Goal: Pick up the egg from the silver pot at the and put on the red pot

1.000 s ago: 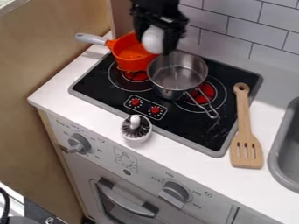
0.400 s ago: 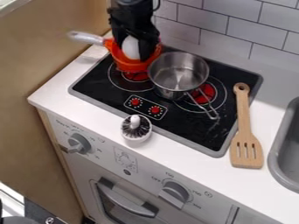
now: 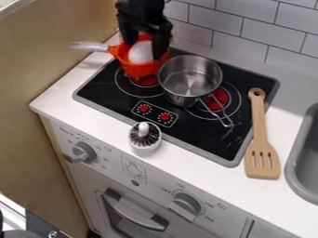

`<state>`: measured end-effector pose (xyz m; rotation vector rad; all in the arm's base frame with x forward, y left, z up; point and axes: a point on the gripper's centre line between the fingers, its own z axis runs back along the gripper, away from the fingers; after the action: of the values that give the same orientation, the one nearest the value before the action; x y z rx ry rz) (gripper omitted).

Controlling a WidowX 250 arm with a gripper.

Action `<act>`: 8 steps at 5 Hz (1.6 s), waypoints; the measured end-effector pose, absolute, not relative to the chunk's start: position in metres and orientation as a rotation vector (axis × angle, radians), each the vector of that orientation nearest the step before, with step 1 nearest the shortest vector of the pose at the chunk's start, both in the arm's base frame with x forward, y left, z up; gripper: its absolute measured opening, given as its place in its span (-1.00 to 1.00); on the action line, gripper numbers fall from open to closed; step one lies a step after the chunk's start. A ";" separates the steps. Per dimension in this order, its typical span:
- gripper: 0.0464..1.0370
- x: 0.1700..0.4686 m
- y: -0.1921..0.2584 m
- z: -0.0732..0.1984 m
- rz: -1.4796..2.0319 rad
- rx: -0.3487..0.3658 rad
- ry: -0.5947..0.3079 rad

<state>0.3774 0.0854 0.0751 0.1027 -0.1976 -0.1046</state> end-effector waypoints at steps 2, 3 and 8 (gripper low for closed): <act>0.93 0.380 0.070 0.103 -0.084 0.103 -0.125; 0.93 0.370 0.067 0.104 -0.077 0.090 -0.053; 0.93 0.327 0.065 0.126 -0.115 0.035 -0.062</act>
<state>0.3268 0.0654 0.1257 0.0351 -0.0625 -0.1150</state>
